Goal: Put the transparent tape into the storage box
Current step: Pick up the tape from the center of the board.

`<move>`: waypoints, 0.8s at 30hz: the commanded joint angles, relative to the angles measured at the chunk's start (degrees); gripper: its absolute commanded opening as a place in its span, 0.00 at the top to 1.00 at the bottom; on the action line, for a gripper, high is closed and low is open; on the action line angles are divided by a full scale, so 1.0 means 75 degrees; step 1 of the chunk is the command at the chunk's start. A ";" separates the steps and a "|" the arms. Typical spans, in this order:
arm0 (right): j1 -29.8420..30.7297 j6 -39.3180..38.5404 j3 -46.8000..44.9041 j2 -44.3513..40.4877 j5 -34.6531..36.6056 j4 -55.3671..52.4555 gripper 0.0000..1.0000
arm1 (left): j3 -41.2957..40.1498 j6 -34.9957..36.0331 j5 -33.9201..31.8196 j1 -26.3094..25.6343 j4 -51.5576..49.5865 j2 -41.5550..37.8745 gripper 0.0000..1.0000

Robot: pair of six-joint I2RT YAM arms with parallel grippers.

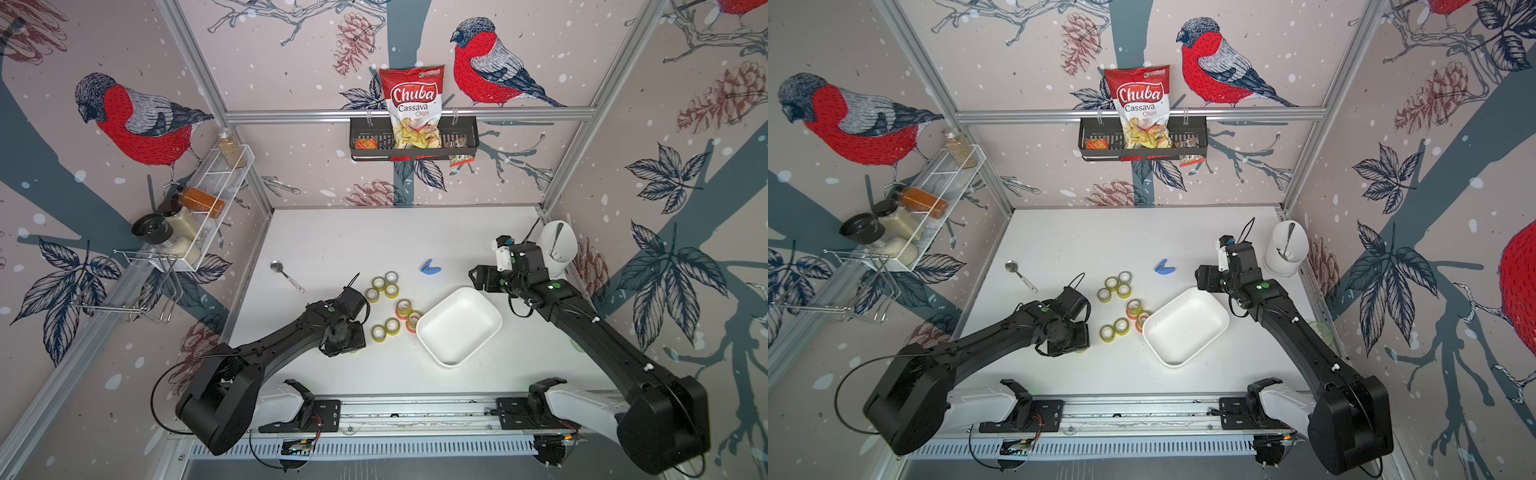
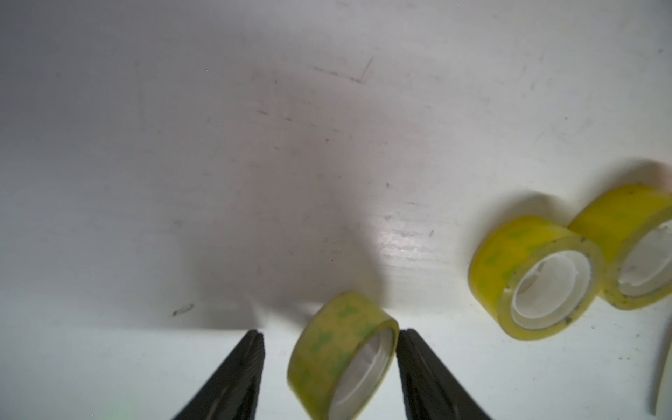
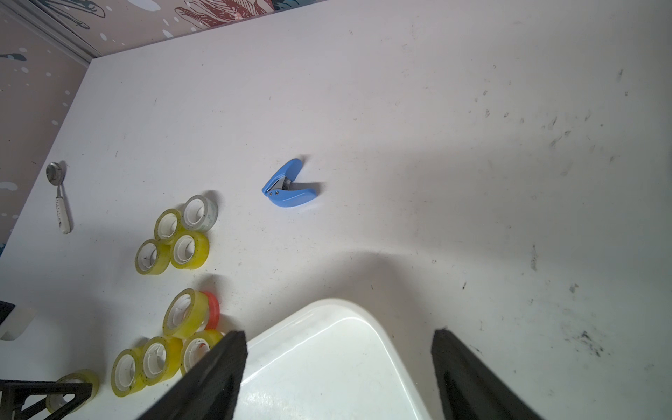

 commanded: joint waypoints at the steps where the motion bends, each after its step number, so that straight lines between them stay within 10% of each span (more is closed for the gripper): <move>1: 0.0005 -0.0048 -0.0013 -0.0058 -0.0083 0.0005 0.15 | -0.0017 -0.0014 -0.0005 -0.0038 0.0067 0.0061 0.39; 24: 0.0001 -0.0058 -0.0081 -0.0176 -0.0077 0.0051 0.15 | 0.0079 0.0049 -0.0204 -0.0142 -0.0124 0.0370 0.45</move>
